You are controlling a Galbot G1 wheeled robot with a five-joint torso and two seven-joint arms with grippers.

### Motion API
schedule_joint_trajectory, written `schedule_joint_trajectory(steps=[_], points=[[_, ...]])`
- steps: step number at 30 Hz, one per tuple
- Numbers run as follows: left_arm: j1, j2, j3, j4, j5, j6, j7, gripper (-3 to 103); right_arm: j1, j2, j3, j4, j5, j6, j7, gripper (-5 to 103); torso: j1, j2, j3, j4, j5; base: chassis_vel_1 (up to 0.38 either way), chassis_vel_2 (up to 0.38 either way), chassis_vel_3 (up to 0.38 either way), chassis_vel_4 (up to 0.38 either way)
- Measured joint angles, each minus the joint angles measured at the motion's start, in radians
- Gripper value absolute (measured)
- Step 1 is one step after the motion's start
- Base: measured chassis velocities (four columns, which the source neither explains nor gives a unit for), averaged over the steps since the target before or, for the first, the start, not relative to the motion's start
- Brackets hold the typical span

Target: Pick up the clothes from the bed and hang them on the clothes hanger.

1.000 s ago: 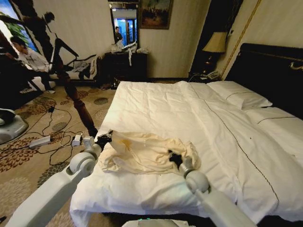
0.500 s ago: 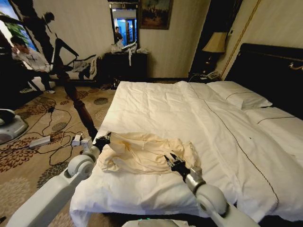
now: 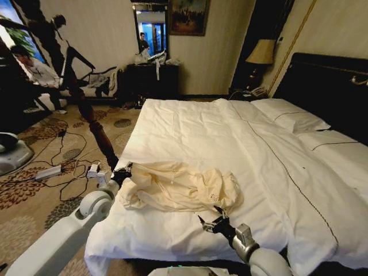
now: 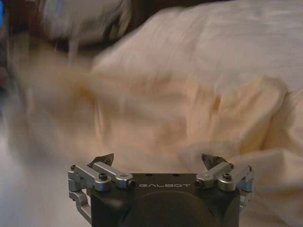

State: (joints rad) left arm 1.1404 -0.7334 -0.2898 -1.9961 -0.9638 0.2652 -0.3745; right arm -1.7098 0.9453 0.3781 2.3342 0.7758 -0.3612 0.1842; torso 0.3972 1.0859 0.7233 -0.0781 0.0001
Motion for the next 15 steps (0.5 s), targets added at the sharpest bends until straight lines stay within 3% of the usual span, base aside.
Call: schedule_joint_trajectory(steps=[1,2,4,5,8,15], points=[[0.002,-0.001,-0.001,0.000,0.000,0.000,0.000,0,0.045,0.031,0.035,0.044,0.168,-0.016,0.056,100,0.000,0.000,0.000,0.0003,-0.0003,0.000,0.000,0.000,0.000],[0.005,-0.001,-0.002,0.000,0.001,-0.001,0.002,0,0.076,0.041,0.053,0.063,0.245,-0.023,0.081,100,0.000,0.000,0.000,0.0006,-0.0003,0.000,0.000,0.000,0.000],[0.007,-0.001,-0.002,0.000,0.001,-0.001,0.002,0,0.090,0.039,0.058,0.063,0.234,-0.027,0.086,100,0.000,0.000,0.000,0.0007,-0.0002,0.000,0.000,0.000,0.000],[0.010,-0.001,0.000,0.000,0.003,-0.002,0.004,0,0.105,0.019,0.059,0.047,0.092,-0.033,0.072,100,0.000,0.000,0.000,0.0007,-0.0003,0.000,0.000,0.000,0.000],[0.017,0.003,0.005,-0.005,0.004,-0.003,0.010,0,0.109,-0.015,0.027,0.003,-0.148,-0.041,0.023,100,0.000,0.000,0.000,-0.0002,-0.0001,0.000,0.000,0.000,0.000],[0.079,0.018,-0.030,0.003,0.027,-0.025,0.056,0,0.174,-0.013,-0.088,-0.083,-0.232,-0.063,-0.014,100,0.000,0.000,0.000,0.0002,-0.0001,0.000,0.000,0.000,0.000]])
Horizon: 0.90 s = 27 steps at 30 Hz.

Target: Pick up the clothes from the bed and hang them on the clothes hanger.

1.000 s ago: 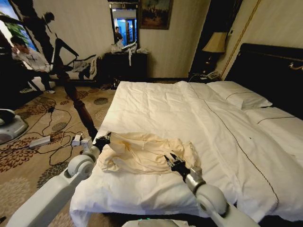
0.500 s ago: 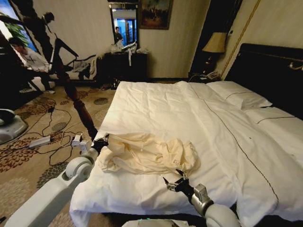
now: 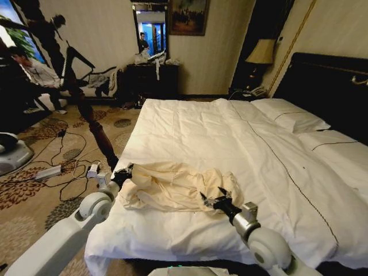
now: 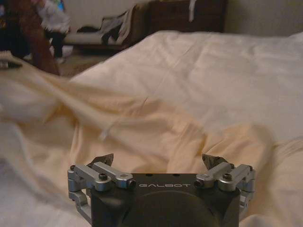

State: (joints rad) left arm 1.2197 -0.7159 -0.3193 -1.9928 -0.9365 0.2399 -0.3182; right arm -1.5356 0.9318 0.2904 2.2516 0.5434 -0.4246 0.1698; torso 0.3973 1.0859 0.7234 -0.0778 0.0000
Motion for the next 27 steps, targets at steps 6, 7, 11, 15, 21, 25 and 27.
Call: schedule_joint_trajectory(steps=[6,7,11,15,21,25,27], points=[[0.080,-0.028,-0.044,0.029,0.043,-0.033,0.051,0,0.124,0.061,-0.151,-0.142,-0.059,-0.007,0.025,100,0.000,0.000,0.000,0.0005,-0.0002,0.000,0.000,0.000,0.000],[0.082,-0.033,-0.046,0.031,0.044,-0.034,0.052,0,0.133,0.074,-0.165,-0.161,-0.074,-0.007,0.030,100,0.000,0.000,0.000,0.0003,-0.0002,0.000,0.000,0.000,0.000],[0.076,-0.042,-0.048,0.033,0.042,-0.035,0.053,0,0.150,0.105,-0.187,-0.218,-0.095,-0.004,0.059,100,0.000,0.000,0.000,-0.0001,0.0000,0.000,0.000,0.000,0.000],[0.065,-0.044,-0.042,0.035,0.039,-0.036,0.053,0,0.149,0.098,-0.185,-0.235,-0.106,0.000,0.070,101,0.000,0.000,0.000,-0.0002,0.0000,0.000,0.000,0.000,0.000],[0.057,-0.051,-0.035,0.039,0.038,-0.036,0.053,0,0.142,0.073,-0.171,-0.245,-0.098,0.001,0.076,74,0.000,0.000,0.000,-0.0002,0.0000,0.000,0.000,0.000,0.000],[0.057,-0.051,-0.035,0.039,0.036,-0.036,0.053,0,0.142,0.063,-0.170,-0.255,-0.100,0.002,0.076,63,0.000,0.000,0.000,0.0001,0.0000,0.000,0.000,0.000,0.000],[0.060,-0.049,-0.040,0.037,0.032,-0.036,0.053,0,0.138,0.053,-0.170,-0.261,-0.110,0.008,0.074,58,0.000,0.000,0.000,0.0000,0.0000,0.000,0.000,0.000,0.000]])
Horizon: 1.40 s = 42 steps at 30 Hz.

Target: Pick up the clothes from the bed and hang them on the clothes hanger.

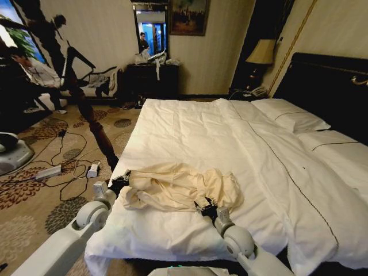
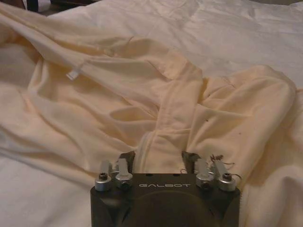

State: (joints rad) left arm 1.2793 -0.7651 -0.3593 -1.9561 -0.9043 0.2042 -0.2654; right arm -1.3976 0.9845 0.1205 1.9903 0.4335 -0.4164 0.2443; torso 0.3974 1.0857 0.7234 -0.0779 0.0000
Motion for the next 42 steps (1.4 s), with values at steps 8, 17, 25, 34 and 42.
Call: schedule_joint_trajectory(steps=[8,17,25,34,42], points=[[0.018,0.001,-0.012,-0.013,0.000,0.000,0.000,0,-0.009,-0.022,0.011,0.021,0.019,0.002,0.001,25,0.000,0.000,0.000,0.0001,0.0000,0.000,0.000,0.000,0.000],[0.018,-0.003,-0.007,-0.028,0.002,0.000,-0.002,0,-0.024,-0.036,0.048,0.057,0.051,0.027,0.021,1,0.000,0.000,0.000,0.0000,0.0001,0.000,0.000,0.000,0.000],[-0.031,0.036,-0.005,-0.094,-0.037,0.006,-0.024,0,-0.010,-0.066,0.125,0.164,0.087,0.094,0.070,0,0.000,0.000,0.000,-0.0001,-0.0003,0.000,0.000,0.000,0.000],[-0.296,0.167,0.015,-0.126,-0.209,0.017,-0.030,0,0.126,-0.133,0.260,0.252,0.290,0.126,0.124,0,0.000,0.000,0.000,0.0001,0.0002,0.000,0.000,0.000,0.000],[-0.373,0.055,0.114,-0.016,-0.105,0.012,-0.043,0,0.337,-0.095,0.199,0.065,0.333,0.134,0.123,0,0.000,0.000,0.000,0.0012,-0.0003,0.000,0.000,0.000,0.000]])
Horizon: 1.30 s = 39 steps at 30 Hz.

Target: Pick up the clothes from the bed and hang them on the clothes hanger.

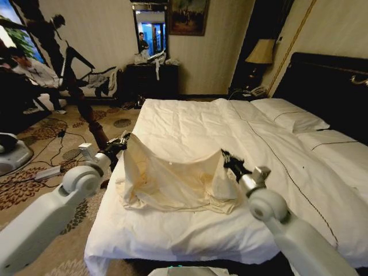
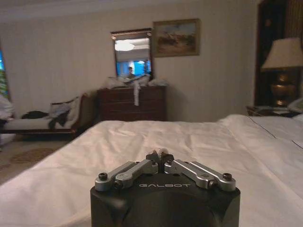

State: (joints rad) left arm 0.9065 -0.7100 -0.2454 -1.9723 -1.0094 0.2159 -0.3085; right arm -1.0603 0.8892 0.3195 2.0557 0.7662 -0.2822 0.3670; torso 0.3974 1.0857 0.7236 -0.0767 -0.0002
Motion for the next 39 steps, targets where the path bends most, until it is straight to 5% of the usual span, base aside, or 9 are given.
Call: schedule_joint_trajectory(steps=[4,10,16,25,30,39], points=[[-0.140,-0.140,0.134,0.140,0.068,-0.025,0.003,0,0.070,0.057,-0.013,-0.141,-0.055,0.021,-0.014,0,0.000,0.000,0.000,-0.0017,0.0008,0.000,0.000,0.000,0.000],[-0.364,-0.328,0.234,0.346,0.086,-0.042,-0.002,0,0.158,0.097,-0.013,-0.202,-0.015,0.029,-0.009,0,0.000,0.000,0.000,-0.0013,0.0002,0.000,0.000,0.000,0.000],[-0.576,-0.406,0.312,0.459,0.074,-0.043,-0.009,0,0.264,0.111,-0.008,-0.236,0.050,0.031,0.009,0,0.000,0.000,0.000,-0.0015,0.0006,0.000,0.000,0.000,0.000],[-0.829,-0.324,0.375,0.362,-0.109,0.038,-0.106,0,0.444,0.029,0.024,-0.138,0.226,-0.006,0.101,0,0.000,0.000,0.000,-0.0011,0.0000,0.000,0.000,0.000,0.000],[-0.945,-0.221,0.362,0.216,-0.243,0.077,-0.157,0,0.530,-0.031,0.039,-0.017,0.356,-0.018,0.177,0,0.000,0.000,0.000,-0.0012,0.0001,0.000,0.000,0.000,0.000],[-1.026,-0.039,0.320,0.077,-0.346,0.107,-0.200,0,0.605,-0.108,0.072,0.085,0.485,-0.022,0.230,0,0.000,0.000,0.000,-0.0012,0.0002,0.000,0.000,0.000,0.000]])
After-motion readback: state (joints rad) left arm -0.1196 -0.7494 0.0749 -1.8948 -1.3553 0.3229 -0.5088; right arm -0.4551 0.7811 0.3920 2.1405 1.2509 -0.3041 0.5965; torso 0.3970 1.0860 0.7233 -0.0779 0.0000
